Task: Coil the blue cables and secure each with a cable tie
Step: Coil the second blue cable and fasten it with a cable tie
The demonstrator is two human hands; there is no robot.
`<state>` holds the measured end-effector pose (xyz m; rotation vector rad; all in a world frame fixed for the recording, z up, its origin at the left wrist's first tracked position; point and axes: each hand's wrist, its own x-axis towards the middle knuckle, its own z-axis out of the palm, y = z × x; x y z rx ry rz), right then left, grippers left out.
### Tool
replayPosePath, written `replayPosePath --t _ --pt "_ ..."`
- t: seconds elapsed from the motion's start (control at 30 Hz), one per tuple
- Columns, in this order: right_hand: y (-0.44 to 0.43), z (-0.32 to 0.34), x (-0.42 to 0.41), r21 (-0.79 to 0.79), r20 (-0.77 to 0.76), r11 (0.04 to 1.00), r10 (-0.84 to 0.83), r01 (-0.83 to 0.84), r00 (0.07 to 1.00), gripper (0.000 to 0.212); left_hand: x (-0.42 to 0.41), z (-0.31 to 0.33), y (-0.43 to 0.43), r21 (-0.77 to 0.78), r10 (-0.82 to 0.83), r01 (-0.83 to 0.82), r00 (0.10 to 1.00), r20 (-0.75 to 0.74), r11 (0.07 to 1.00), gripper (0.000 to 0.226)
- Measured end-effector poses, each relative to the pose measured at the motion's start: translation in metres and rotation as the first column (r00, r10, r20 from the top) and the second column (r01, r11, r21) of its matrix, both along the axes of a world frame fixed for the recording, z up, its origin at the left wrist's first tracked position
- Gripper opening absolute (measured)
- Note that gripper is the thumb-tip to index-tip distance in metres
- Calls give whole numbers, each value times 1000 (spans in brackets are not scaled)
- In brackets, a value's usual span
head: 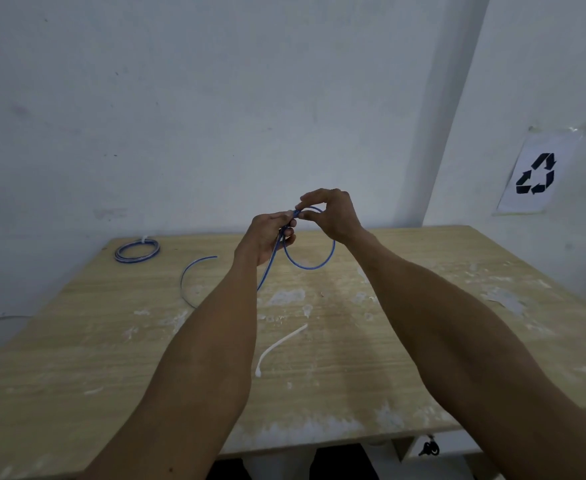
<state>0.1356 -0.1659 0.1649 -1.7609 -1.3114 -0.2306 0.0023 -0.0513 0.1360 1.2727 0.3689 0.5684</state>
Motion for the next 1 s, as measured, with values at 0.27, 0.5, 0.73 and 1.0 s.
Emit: replayPosePath --t 0.27,0.5,0.73,1.0 --pt "-8 5 15 152 -157 985 -54 78 986 8 -16 -5 15 -99 4 0 999 47 995 22" --pt "-7 -18 11 117 -453 990 -18 79 891 10 -20 -5 11 -143 -29 31 999 20 989 21" --pt "-8 -26 2 91 -632 994 109 -67 767 16 -19 -2 10 -274 -2 38 991 131 961 30" --pt "-11 -15 1 183 -658 980 181 -78 731 22 -22 -6 20 -166 20 -17 1000 18 986 33"
